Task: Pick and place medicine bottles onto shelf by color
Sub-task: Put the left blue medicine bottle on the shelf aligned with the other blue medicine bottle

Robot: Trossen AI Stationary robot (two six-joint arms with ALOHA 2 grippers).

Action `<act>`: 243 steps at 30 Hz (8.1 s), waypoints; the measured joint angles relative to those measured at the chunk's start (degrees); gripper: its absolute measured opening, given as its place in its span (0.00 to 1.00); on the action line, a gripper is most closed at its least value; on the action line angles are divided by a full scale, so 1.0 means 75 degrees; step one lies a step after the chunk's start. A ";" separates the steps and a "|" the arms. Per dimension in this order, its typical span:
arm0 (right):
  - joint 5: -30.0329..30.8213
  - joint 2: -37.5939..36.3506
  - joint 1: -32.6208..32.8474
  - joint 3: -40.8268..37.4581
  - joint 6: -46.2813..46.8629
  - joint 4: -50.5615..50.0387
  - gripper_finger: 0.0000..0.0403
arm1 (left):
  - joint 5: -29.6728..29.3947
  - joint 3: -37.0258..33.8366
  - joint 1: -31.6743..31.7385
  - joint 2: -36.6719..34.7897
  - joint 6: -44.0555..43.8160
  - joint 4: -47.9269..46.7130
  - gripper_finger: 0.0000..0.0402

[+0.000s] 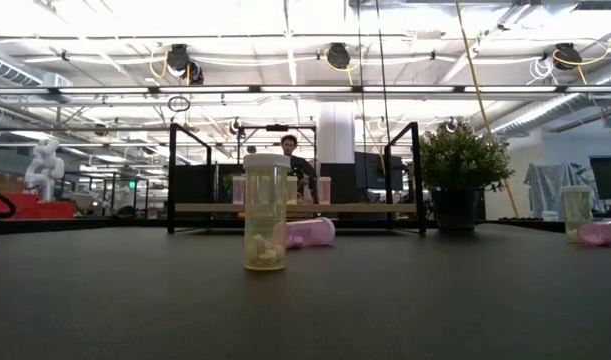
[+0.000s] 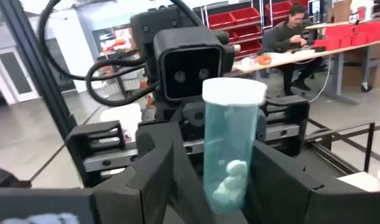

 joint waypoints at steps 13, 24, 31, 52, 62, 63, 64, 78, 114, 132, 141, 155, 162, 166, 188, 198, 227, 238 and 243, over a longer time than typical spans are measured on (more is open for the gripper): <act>-0.0148 0.0069 -0.0210 0.0003 0.0336 -0.0094 0.27 | 0.0026 -0.0003 0.0029 0.0000 0.0112 -0.0026 0.33; -0.0162 -0.0232 -0.0440 0.0000 -0.0002 -0.2050 0.25 | -0.0058 0.0000 0.0187 -0.0623 -0.0531 -0.3005 0.85; -0.0439 0.0120 -0.0493 0.0003 -0.0798 -0.3193 0.25 | -0.0163 0.0213 0.0529 -0.1405 -0.0744 -0.3473 0.87; -0.1203 0.0935 -0.1129 0.0003 -0.1596 -0.2369 0.26 | 0.0906 0.2168 0.0877 -0.0399 0.0230 -0.6870 0.78; -0.1208 0.0935 -0.1179 0.0003 -0.1326 -0.2389 0.26 | 0.0780 0.2161 0.0988 -0.0523 0.0238 -0.6781 0.76; -0.1219 0.0935 -0.1179 0.0003 -0.1342 -0.2389 0.26 | 0.0784 0.2159 0.0987 -0.0522 0.0237 -0.6769 0.75; -0.1262 0.0935 -0.1179 0.0003 -0.1349 -0.2389 0.26 | 0.0799 0.2159 0.0989 -0.0522 0.0237 -0.6750 0.74; -0.1588 0.0935 -0.1179 0.0003 -0.1740 -0.2033 0.26 | 0.1541 0.2152 0.0759 -0.0224 0.0637 -0.6603 0.72; -0.1611 0.0929 -0.1177 0.0003 -0.1599 -0.2091 0.26 | 0.1376 0.2154 0.0734 0.0012 0.0999 -0.6279 0.40; -0.1570 0.0929 -0.1210 0.0003 -0.1316 -0.2140 0.32 | 0.1203 0.2154 0.0857 0.0000 0.1025 -0.6518 0.33; -0.0780 0.0677 -0.1246 -0.0002 -0.0359 -0.3174 0.52 | 0.0885 0.2157 0.1554 -0.0264 0.1082 -0.7168 0.31; -0.0564 -0.0560 -0.1228 0.0003 0.0871 -0.4579 0.55 | 0.0216 0.2162 0.4266 0.0569 0.2174 -0.8634 0.30; 0.0382 -0.0989 -0.0936 -0.0001 0.1735 -0.6050 0.55 | 0.0461 0.2148 0.4934 0.1787 0.2108 -0.8638 0.31; 0.0721 -0.1070 -0.0677 -0.0003 0.2214 -0.6635 0.55 | 0.0461 0.2148 0.5001 0.2150 0.2207 -0.8435 0.31; 0.1242 -0.1064 -0.0317 -0.0003 0.2533 -0.6805 0.54 | 0.0501 0.1847 0.5301 0.2438 0.1996 -0.7894 0.33; 0.1221 -0.1064 -0.0317 -0.0003 0.2425 -0.6804 0.54 | 0.0509 0.1635 0.5301 0.2378 0.1559 -0.7615 0.33; 0.1195 -0.1064 -0.0224 -0.0003 0.2393 -0.6807 0.54 | 0.0550 0.1803 0.5324 0.2311 0.1192 -0.7574 0.33; 0.1198 -0.1064 -0.0224 -0.0003 0.2376 -0.6807 0.54 | 0.0550 0.1813 0.5324 0.2308 0.1205 -0.7659 0.33; 0.1198 -0.1064 -0.0224 -0.0003 0.2341 -0.6807 0.54 | 0.0547 0.1813 0.5324 0.2308 0.1244 -0.7603 0.33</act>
